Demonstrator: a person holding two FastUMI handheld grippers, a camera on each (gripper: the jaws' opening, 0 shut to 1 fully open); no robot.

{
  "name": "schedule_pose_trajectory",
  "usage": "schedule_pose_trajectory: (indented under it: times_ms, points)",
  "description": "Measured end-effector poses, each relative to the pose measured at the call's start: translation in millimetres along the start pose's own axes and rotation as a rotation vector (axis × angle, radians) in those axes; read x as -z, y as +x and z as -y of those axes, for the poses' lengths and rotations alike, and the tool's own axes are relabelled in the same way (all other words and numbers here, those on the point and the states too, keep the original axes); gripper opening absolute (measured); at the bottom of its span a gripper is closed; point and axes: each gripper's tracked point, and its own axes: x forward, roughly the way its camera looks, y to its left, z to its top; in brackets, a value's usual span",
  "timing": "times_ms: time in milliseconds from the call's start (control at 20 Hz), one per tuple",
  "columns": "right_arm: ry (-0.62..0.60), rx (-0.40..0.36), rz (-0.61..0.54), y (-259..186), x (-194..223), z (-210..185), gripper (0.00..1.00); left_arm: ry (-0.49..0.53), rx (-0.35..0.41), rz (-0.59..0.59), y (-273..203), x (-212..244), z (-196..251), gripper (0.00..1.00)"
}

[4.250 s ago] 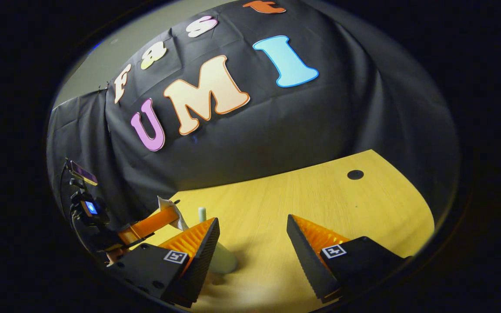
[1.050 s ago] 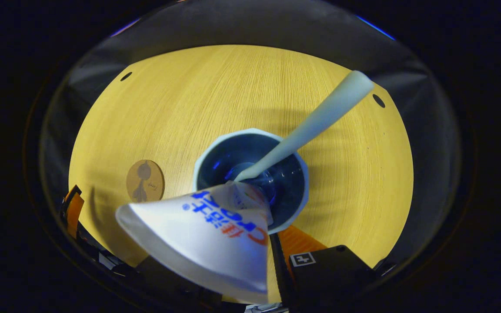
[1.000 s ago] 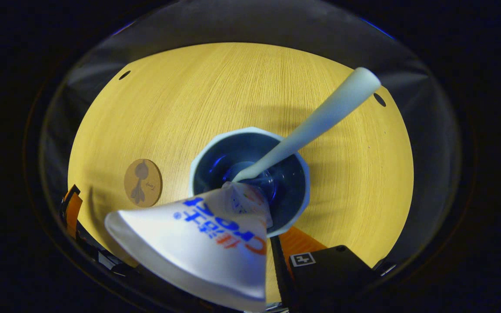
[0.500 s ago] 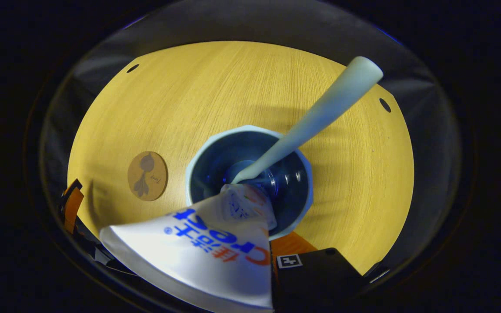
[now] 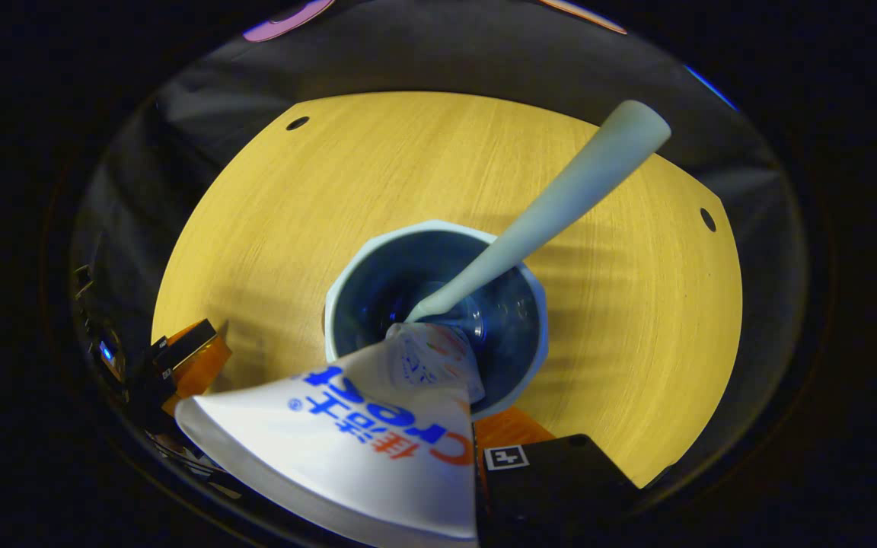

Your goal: Put the toothbrush and toothpaste on the desktop into the cup, then pick up the cup and place it on the coaster on the desktop.

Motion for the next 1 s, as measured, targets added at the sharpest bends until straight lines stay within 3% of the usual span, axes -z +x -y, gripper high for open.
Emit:
schedule_pose_trajectory:
  times_ms: [650,1000]
  points:
    - [-0.159,-0.013,-0.051,19.3,-4.6,-46.5,0.30,-0.017,-0.048,-0.015,-7.2,0.5,-22.0,0.94]
    - [-0.185,0.030,-0.078,27.4,0.1,-40.1,0.30,-0.038,-0.050,-0.021,-8.1,1.6,-24.8,0.94]
